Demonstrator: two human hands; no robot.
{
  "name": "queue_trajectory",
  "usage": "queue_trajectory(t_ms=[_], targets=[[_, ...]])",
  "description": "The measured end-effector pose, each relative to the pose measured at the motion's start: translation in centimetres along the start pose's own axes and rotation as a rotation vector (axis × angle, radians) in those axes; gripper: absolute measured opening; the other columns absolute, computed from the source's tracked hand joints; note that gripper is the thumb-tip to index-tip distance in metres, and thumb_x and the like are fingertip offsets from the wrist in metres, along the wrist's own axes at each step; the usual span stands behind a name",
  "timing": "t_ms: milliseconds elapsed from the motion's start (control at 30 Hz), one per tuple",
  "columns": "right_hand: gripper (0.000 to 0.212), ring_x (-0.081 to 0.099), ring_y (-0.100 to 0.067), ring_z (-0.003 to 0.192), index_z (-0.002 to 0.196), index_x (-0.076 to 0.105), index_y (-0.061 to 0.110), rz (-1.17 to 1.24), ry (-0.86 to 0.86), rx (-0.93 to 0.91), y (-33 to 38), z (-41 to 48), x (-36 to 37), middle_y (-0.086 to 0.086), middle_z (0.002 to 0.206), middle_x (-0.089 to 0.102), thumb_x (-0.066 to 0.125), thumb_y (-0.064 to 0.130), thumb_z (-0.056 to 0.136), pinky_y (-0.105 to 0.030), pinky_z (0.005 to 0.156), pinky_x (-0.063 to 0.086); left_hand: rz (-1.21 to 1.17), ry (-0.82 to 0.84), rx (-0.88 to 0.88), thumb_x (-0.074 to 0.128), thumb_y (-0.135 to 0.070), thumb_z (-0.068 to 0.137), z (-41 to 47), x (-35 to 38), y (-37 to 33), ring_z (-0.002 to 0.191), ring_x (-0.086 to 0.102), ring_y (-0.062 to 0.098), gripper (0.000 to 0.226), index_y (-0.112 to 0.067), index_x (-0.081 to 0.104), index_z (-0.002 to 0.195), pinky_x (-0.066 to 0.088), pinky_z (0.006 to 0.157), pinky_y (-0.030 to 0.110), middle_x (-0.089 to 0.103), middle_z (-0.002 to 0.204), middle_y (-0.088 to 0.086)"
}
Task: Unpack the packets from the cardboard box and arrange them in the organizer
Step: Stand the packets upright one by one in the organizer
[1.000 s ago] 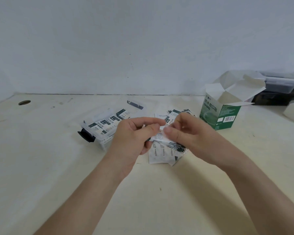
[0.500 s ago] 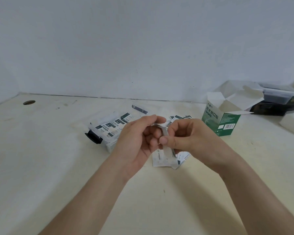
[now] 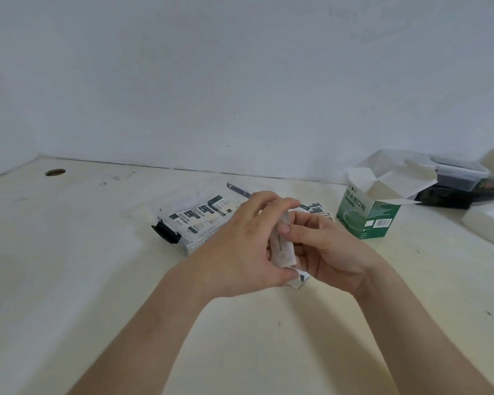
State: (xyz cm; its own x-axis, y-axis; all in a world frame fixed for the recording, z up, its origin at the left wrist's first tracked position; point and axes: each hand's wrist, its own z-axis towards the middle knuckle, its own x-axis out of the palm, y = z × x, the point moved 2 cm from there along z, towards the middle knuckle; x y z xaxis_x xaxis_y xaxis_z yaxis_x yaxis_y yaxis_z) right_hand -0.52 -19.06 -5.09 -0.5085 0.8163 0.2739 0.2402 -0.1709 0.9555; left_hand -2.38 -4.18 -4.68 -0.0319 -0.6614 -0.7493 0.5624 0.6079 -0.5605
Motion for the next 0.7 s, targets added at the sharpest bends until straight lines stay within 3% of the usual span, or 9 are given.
queue_trajectory(t_ms=[233, 333, 433, 533, 633, 667, 700], targets=[[0.037, 0.070, -0.029, 0.086, 0.117, 0.058, 0.004, 0.047, 0.080, -0.020, 0.4, 0.7, 0.3, -0.019, 0.097, 0.069, 0.068, 0.012, 0.082, -0.034, 0.068, 0.059, -0.064, -0.084, 0.014, 0.085, -0.039, 0.062, 0.1, -1.5, 0.2, 0.121, 0.036, -0.002, 0.085, -0.043, 0.039, 0.133, 0.053, 0.086, 0.025, 0.024, 0.124, -0.023], [0.034, 0.070, -0.027, 0.081, 0.114, 0.058, 0.003, 0.038, 0.065, -0.056, 1.5, 1.6, 0.8, -0.019, 0.093, 0.070, 0.067, 0.012, 0.083, -0.031, 0.061, 0.057, -0.087, -0.105, -0.003, 0.087, -0.041, 0.060, 0.7, -2.7, 0.5, 0.122, 0.034, -0.003, 0.087, -0.044, 0.038, 0.132, 0.047, 0.081, 0.008, 0.024, 0.125, -0.022], [0.030, 0.070, -0.027, 0.079, 0.109, 0.059, 0.005, -0.045, 0.036, -0.086, 3.1, 3.1, 1.2, -0.021, 0.095, 0.071, 0.069, 0.013, 0.082, -0.035, 0.069, 0.056, -0.070, -0.079, -0.039, 0.087, -0.044, 0.057, 1.6, -5.0, 1.0, 0.124, 0.032, -0.002, 0.091, -0.044, 0.036, 0.132, 0.037, 0.084, 0.001, 0.024, 0.128, -0.019], [0.024, 0.065, -0.026, 0.077, 0.096, 0.059, 0.012, -0.257, -0.066, -0.100, 5.1, 5.1, 1.8, -0.023, 0.095, 0.071, 0.075, 0.011, 0.078, -0.031, 0.069, 0.047, -0.115, -0.079, -0.118, 0.081, -0.051, 0.063, 2.7, -8.0, 2.3, 0.127, 0.035, -0.001, 0.085, -0.042, 0.035, 0.134, 0.036, 0.098, 0.016, 0.030, 0.134, -0.015], [0.023, 0.063, -0.017, 0.066, 0.091, 0.059, 0.010, -0.646, -0.243, -0.118, 6.4, 7.7, 2.2, -0.018, 0.090, 0.074, 0.079, 0.012, 0.079, -0.021, 0.059, 0.050, 0.017, -0.322, -0.211, 0.071, -0.029, 0.081, 3.6, -10.9, 4.6, 0.101, 0.057, 0.004, 0.032, -0.034, 0.058, 0.110, 0.048, 0.087, 0.024, 0.059, 0.110, -0.012], [0.024, 0.061, -0.013, 0.059, 0.090, 0.060, 0.011, -0.794, -0.291, -0.127, 6.6, 8.7, 2.2, -0.015, 0.086, 0.075, 0.080, 0.016, 0.078, -0.020, 0.054, 0.048, 0.141, -0.311, -0.263, 0.065, -0.020, 0.084, 3.9, -11.5, 5.4, 0.090, 0.060, 0.006, 0.020, -0.035, 0.063, 0.097, 0.049, 0.083, 0.025, 0.064, 0.098, -0.014], [0.024, 0.060, -0.011, 0.056, 0.089, 0.061, 0.013, -0.935, -0.313, -0.140, 6.7, 9.6, 2.4, -0.010, 0.084, 0.074, 0.080, 0.019, 0.077, -0.021, 0.051, 0.046, 0.263, -0.222, -0.304, 0.059, -0.015, 0.084, 4.2, -11.6, 6.1, 0.081, 0.061, 0.006, 0.022, -0.035, 0.068, 0.088, 0.048, 0.078, 0.023, 0.067, 0.090, -0.015]])
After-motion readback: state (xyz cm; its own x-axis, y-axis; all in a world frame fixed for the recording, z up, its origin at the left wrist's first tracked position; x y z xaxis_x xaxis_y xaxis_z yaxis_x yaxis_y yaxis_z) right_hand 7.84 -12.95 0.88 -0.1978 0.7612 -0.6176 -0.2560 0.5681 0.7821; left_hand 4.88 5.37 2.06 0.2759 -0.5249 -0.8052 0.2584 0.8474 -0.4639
